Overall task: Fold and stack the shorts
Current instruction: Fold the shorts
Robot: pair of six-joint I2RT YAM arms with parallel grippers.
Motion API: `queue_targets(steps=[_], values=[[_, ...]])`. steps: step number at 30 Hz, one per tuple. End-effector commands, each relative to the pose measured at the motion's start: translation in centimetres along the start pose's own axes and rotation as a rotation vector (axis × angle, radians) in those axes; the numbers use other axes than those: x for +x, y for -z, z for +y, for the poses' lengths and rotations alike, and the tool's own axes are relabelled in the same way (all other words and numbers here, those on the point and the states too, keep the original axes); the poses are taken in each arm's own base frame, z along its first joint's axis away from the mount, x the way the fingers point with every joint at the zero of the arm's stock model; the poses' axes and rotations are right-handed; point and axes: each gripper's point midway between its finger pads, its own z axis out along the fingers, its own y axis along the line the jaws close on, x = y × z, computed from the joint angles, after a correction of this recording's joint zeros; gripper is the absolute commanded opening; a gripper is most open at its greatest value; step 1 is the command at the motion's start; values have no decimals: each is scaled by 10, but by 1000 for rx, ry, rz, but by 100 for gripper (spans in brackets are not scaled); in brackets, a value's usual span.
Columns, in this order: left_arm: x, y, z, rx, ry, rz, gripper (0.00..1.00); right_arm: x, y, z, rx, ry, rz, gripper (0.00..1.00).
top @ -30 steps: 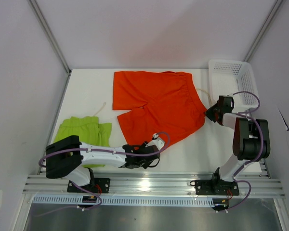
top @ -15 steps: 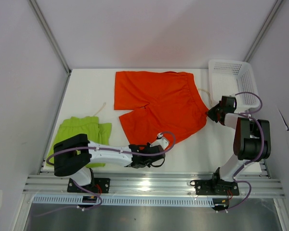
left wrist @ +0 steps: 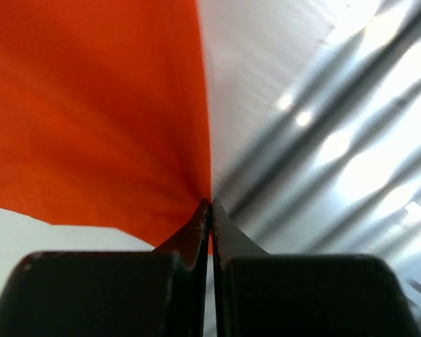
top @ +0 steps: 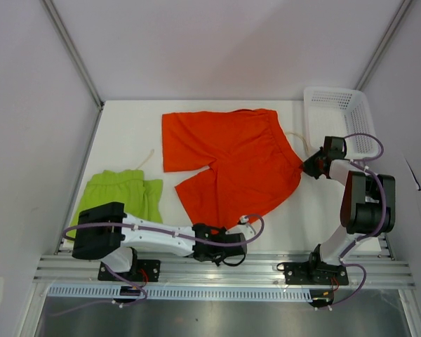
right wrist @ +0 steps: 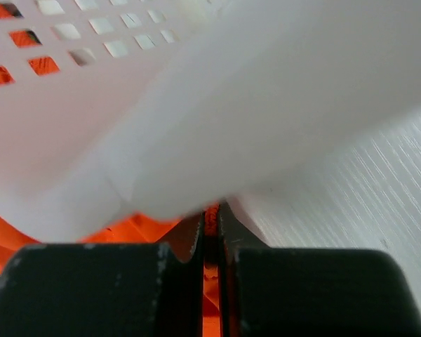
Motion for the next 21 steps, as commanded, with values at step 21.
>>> queue_targets(steps=[21], values=[[-53,118,23,112,205,-75,0,-29,111,24,55,-41,-37,0]])
